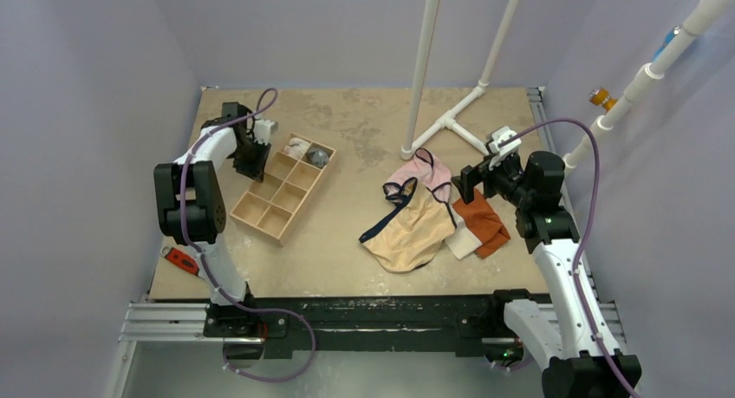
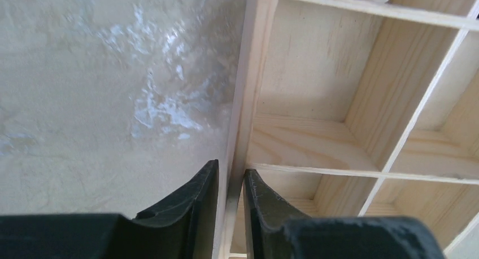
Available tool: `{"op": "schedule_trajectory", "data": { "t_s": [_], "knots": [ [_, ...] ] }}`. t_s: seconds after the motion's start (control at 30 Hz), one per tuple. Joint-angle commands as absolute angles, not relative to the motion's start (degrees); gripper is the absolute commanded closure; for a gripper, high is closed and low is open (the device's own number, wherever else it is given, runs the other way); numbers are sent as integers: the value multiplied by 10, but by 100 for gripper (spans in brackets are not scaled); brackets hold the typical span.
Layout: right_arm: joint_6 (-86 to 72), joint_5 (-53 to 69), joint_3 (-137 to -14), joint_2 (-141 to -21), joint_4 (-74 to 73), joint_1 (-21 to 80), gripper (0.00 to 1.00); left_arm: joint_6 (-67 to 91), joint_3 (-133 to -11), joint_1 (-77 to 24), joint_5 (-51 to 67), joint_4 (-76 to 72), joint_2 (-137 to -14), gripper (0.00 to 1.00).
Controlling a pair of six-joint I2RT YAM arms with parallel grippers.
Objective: Roll the underwear
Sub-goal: Move the storage box to the center of the board.
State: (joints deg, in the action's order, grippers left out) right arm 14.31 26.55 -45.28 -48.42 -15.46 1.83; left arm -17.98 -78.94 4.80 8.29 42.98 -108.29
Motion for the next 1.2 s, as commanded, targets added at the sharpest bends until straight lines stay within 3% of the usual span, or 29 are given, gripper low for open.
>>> {"op": "schedule_trajectory", "data": {
  "t_s": [0.0,0.3,0.47,0.8,1.07,1.17],
  "knots": [
    [151,262,-451,-489,-141,17,1,-149,-870,50,80,445,-1118,80],
    [151,252,-449,-510,-129,17,1,-110,-1017,52,51,480,-1228,95],
    [156,243,-453,-538,-122,18,1,-91,-1105,58,48,514,-1276,99],
    [212,180,-492,-642,-178,19,1,-123,-1266,65,5,574,-1369,92],
    [290,233,-475,-650,-253,34,1,-162,-1246,76,-54,556,-1358,88],
    [313,233,-463,-655,-268,64,1,-163,-1241,82,-54,553,-1348,80]
  ]
}}
